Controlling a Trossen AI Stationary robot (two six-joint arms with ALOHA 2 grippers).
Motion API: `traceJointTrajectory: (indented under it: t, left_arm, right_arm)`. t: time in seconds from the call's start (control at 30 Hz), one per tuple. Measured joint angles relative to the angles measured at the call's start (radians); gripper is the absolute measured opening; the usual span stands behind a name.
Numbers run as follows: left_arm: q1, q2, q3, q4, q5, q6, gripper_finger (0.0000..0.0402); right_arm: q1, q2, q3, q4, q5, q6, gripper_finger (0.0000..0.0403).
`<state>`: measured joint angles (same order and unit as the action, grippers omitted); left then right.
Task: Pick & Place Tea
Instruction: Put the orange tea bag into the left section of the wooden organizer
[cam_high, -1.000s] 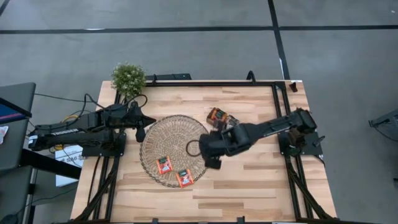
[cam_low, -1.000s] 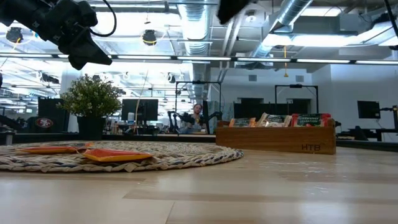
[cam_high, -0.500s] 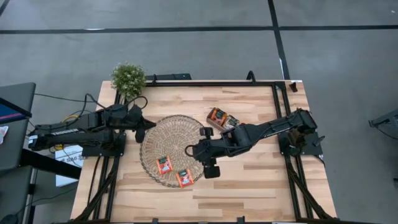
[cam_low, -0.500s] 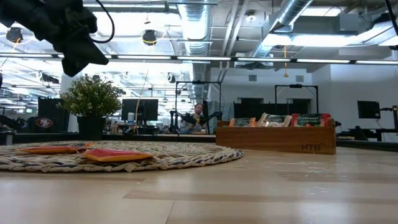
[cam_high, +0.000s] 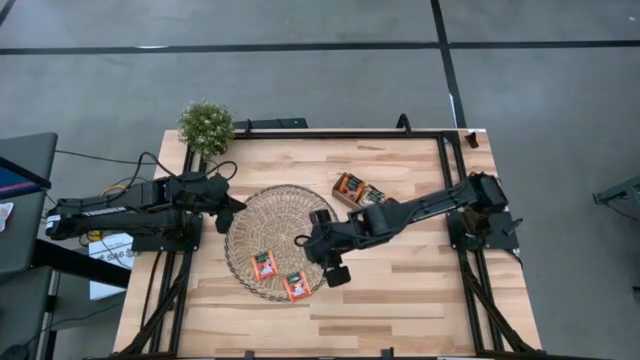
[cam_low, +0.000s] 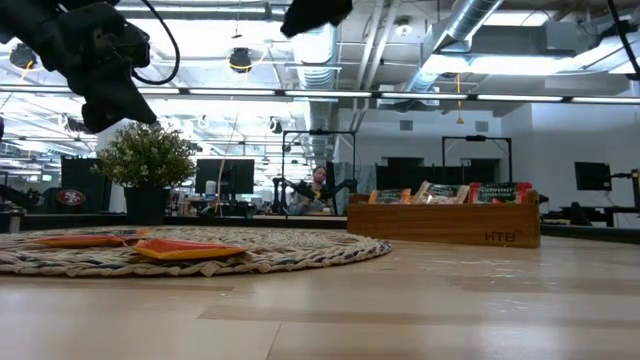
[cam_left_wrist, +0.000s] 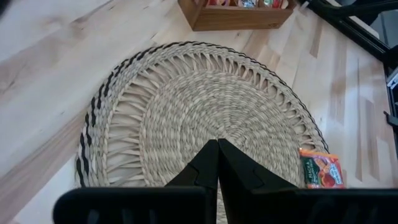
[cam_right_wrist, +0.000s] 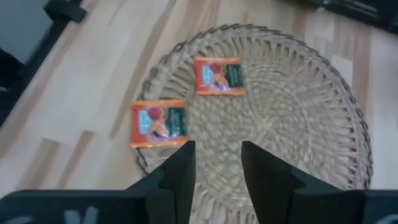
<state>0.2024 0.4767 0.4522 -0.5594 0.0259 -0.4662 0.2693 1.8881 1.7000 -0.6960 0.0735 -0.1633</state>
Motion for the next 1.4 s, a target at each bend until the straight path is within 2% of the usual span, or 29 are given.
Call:
traceJointTrajectory:
  t: [0.2, 0.33, 0.43, 0.63, 0.93, 1.27, 1.4]
  left_arm:
    - [0.0, 0.0, 0.0, 0.0, 0.009, -0.04, 0.0]
    - [-0.022, 0.012, 0.0, 0.022, 0.074, -0.044, 0.0]
    - [-0.079, 0.051, 0.0, 0.098, 0.119, -0.063, 0.0]
    - [-0.224, 0.211, 0.0, 0.157, 0.08, -0.069, 0.0]
    - [-0.341, 0.51, 0.029, 0.109, 0.092, -0.131, 0.0]
    - [-0.409, 0.683, 0.114, 0.096, 0.091, -0.178, 0.0]
    - [-0.446, 0.746, 0.161, 0.096, 0.018, -0.15, 0.0]
  right_arm:
    - [-0.03, 0.0, -0.039, 0.051, -0.048, 0.013, 0.0121]
    - [-0.029, -0.001, -0.038, 0.066, -0.048, 0.013, 0.012]
    - [-0.028, -0.001, -0.037, 0.071, -0.048, 0.014, 0.0118]
    - [-0.03, -0.001, -0.037, 0.064, -0.048, 0.096, 0.0118]
    - [-0.029, -0.001, -0.037, 0.061, -0.045, 0.141, 0.0118]
    - [-0.029, -0.048, -0.037, 0.055, -0.034, 0.181, 0.0118]
    - [-0.029, -0.096, -0.036, -0.011, 0.015, 0.198, 0.0118]
